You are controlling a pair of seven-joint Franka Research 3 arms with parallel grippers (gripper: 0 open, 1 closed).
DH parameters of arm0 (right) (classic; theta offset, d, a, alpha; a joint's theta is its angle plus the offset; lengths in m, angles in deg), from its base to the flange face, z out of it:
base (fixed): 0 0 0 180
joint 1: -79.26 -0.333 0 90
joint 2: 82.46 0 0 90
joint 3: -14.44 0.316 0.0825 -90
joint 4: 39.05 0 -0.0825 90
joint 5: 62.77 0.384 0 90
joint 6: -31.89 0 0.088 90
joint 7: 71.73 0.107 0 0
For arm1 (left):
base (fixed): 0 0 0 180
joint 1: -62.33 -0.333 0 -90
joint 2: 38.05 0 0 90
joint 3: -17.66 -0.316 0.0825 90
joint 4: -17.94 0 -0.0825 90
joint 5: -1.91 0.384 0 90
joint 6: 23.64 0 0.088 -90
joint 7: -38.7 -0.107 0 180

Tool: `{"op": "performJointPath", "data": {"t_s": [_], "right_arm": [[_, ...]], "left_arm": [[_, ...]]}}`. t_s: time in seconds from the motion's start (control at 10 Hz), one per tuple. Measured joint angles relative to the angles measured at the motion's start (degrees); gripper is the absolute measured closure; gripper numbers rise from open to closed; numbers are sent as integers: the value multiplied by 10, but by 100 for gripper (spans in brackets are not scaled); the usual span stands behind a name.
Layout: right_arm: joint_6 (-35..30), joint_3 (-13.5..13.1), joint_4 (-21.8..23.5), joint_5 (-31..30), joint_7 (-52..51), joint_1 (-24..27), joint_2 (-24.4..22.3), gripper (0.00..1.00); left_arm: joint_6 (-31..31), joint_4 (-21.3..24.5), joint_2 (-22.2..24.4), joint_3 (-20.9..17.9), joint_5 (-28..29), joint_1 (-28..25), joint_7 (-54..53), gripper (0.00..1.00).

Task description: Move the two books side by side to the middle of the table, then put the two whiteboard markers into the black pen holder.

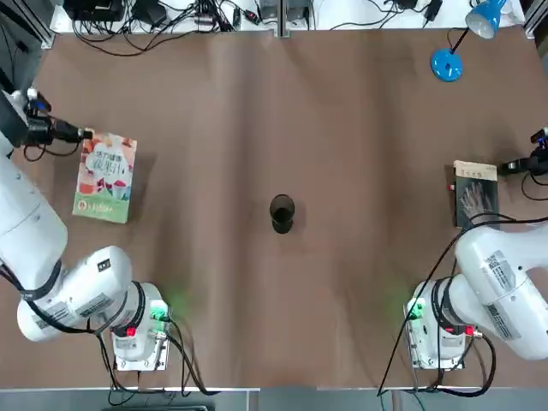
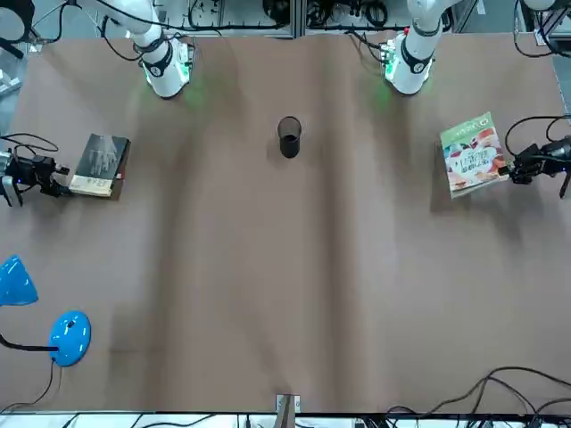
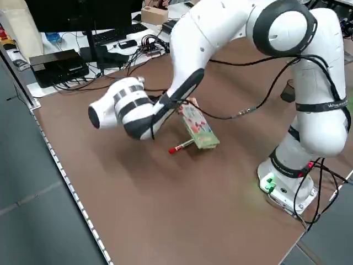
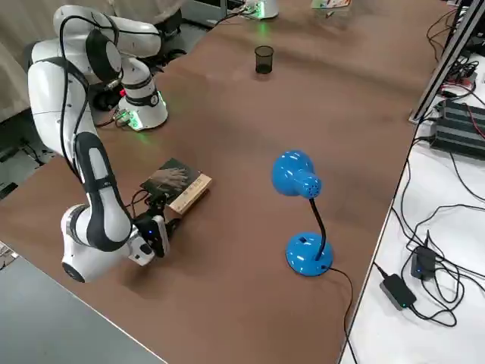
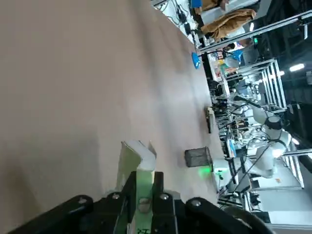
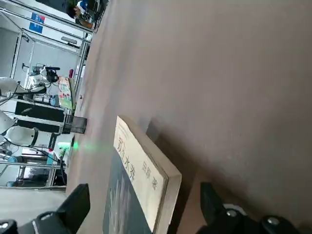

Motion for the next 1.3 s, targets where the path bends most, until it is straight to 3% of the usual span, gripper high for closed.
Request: {"op": "performJointPath", "data": {"t_s": [0.5, 0.7, 0.8, 0.9, 1.3], "right_arm": [[-13, 3, 25, 1, 2, -2, 1, 26], [-10, 3, 43, 1, 2, -10, 5, 56], [-10, 3, 44, 1, 2, -14, 5, 62], [-10, 3, 45, 1, 2, -18, 5, 81], [-53, 5, 46, 1, 39, -55, 2, 85]], "left_arm": [[27, -12, 35, 113, -70, 39, 122, 84], [96, -14, 32, 142, -97, 85, 170, 84], [132, -13, 26, 177, -114, 92, 197, 84], [157, -14, 18, 207, -132, 95, 218, 84], [276, -62, -28, 335, -143, 101, 304, 84]]}}
